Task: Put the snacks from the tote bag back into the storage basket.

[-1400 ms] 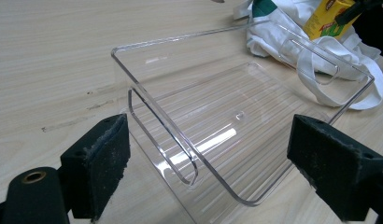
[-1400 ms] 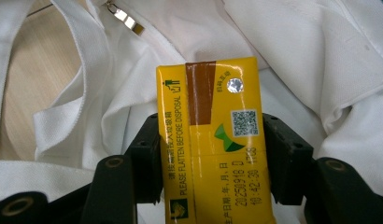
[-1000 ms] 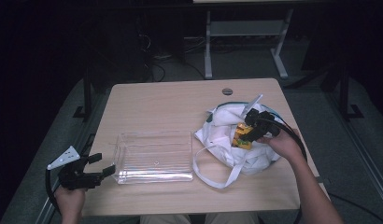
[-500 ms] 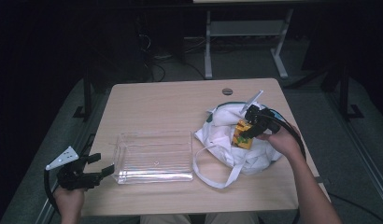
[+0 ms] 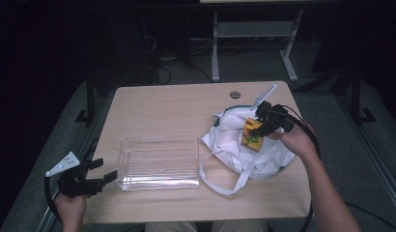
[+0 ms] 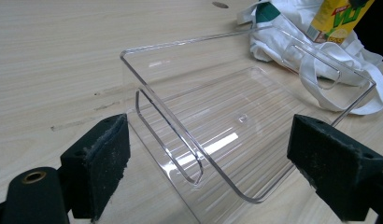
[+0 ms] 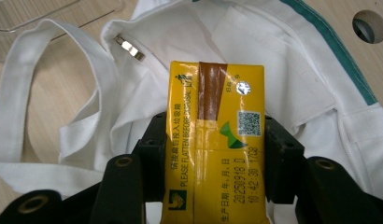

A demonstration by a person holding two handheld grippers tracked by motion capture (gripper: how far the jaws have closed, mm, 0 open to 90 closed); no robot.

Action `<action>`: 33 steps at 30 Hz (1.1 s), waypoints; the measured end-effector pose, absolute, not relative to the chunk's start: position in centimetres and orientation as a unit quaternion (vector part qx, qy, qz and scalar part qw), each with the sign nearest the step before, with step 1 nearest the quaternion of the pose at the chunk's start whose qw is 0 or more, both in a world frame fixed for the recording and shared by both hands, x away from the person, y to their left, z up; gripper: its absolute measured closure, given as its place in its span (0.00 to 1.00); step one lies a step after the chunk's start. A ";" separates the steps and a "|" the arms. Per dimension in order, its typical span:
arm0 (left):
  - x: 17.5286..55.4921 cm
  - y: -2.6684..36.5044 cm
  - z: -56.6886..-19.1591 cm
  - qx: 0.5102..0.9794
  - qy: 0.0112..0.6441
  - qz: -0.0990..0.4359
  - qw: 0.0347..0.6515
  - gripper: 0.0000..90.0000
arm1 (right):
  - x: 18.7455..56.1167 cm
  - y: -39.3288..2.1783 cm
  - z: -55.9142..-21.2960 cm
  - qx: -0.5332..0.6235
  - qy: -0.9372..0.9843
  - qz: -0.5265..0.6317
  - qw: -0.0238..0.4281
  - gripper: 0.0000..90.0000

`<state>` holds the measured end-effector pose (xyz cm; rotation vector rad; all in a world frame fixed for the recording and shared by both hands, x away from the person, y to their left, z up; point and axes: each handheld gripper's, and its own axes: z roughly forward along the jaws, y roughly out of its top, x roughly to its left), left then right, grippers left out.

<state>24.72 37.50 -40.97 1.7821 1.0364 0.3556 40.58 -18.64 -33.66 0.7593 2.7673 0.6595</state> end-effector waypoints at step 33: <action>24.7 37.8 -41.1 0.733 0.431 0.148 0.505 0.14 | 36.8 -15.6 -28.4 0.180 0.948 0.245 0.098 0.57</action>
